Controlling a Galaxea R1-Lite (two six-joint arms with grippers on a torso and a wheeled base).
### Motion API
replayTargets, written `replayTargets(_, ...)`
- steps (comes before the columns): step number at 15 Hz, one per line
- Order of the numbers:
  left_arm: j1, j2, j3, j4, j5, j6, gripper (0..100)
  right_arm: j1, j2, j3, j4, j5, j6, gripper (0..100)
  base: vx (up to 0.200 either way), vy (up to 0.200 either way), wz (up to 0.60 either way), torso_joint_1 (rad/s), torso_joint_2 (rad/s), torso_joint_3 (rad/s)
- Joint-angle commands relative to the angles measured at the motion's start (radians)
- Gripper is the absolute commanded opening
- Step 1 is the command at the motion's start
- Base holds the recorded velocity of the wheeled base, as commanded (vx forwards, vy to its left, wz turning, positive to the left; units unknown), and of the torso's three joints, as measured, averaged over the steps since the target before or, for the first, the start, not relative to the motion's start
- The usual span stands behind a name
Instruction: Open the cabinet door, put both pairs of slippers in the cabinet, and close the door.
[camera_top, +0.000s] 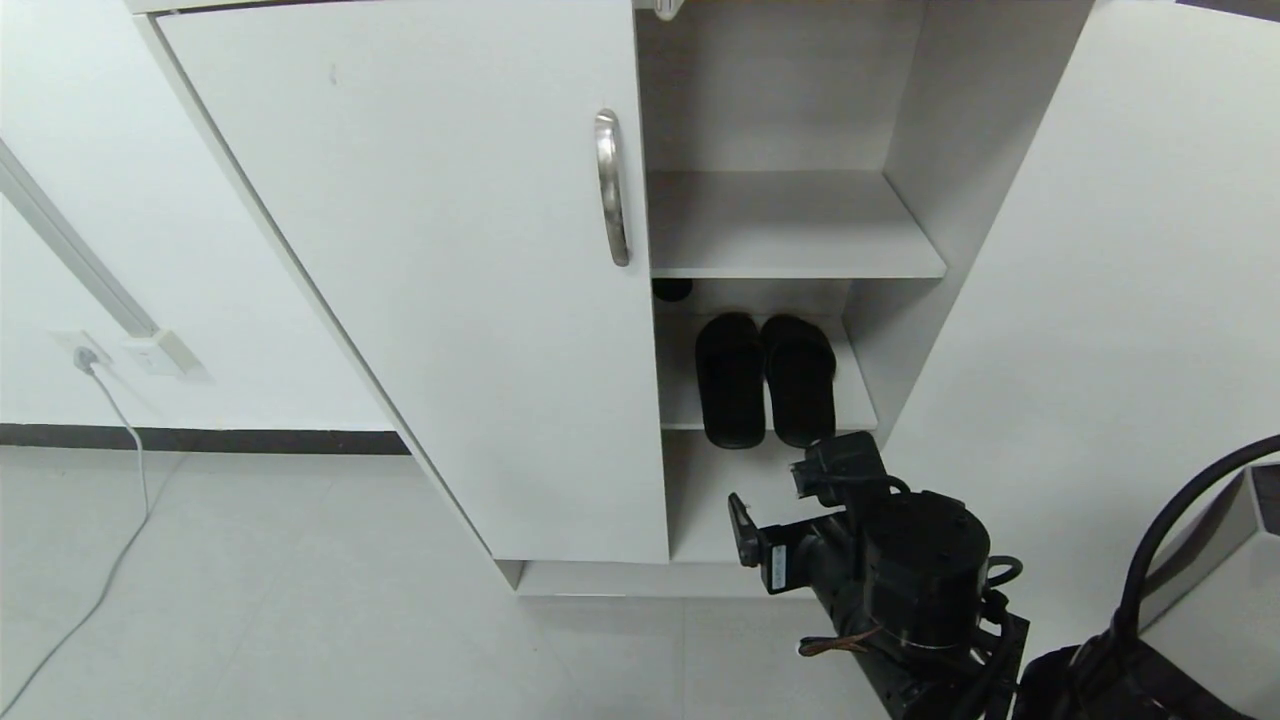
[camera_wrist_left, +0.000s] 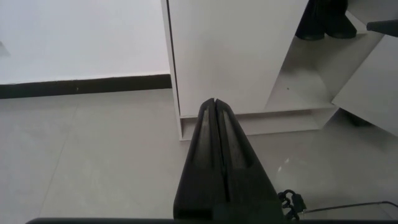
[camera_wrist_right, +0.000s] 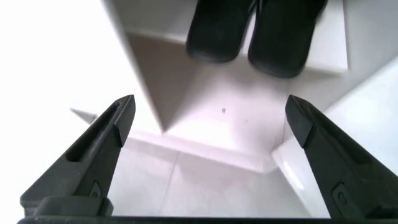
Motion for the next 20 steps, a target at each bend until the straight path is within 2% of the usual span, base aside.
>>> replayTargets(1,0.0,0.0,0.0,0.0,0.0,0.0,0,0.0,0.002,0.0,-0.002,0.0,0.0,100,0.0,0.0,0.0,0.0,0.0,0.0)
replayTargets(9,0.0,0.0,0.0,0.0,0.0,-0.002,0,0.0,-0.003,0.0,-0.002,0.0,0.0,100,0.0,0.0,0.0,0.0,0.0,0.0)
replayTargets(20,0.0,0.0,0.0,0.0,0.0,-0.002,0,-0.005,-0.003,0.005,-0.011,0.0,0.0,100,0.0,0.0,0.0,0.001,0.0,0.15)
